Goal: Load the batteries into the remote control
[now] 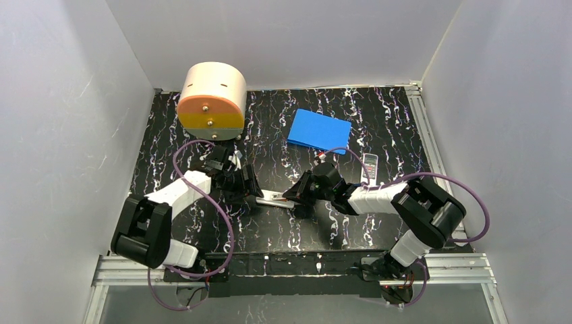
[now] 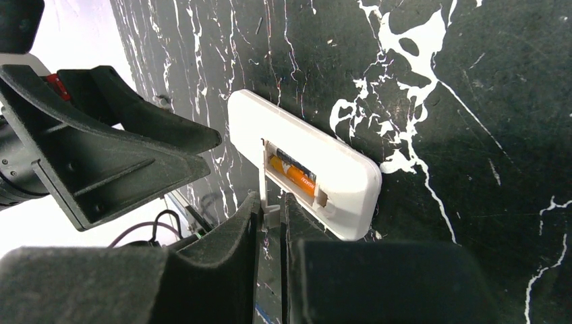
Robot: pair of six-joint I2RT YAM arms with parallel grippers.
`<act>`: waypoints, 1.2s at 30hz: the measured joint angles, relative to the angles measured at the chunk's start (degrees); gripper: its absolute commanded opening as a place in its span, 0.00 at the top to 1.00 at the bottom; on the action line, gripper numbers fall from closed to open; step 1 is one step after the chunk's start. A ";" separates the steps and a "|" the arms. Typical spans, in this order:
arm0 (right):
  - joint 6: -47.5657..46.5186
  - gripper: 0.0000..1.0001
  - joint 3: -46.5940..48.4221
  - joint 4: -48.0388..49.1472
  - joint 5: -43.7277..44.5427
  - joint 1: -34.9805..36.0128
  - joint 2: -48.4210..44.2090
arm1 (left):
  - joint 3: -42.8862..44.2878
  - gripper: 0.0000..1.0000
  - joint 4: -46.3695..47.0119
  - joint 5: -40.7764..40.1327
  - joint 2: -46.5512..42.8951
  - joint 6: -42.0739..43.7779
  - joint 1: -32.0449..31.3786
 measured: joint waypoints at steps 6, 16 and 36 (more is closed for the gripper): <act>-0.11 0.99 0.00 0.26 -0.09 0.00 0.15 | 1.51 0.27 1.01 0.46 2.34 0.55 0.00; 1.40 0.97 0.00 1.62 -0.52 0.00 1.62 | 2.27 0.30 2.32 1.73 4.94 1.40 0.00; 1.36 0.54 3.13 -4.83 -0.46 -0.11 1.68 | 2.29 0.30 4.11 4.48 6.73 2.21 0.11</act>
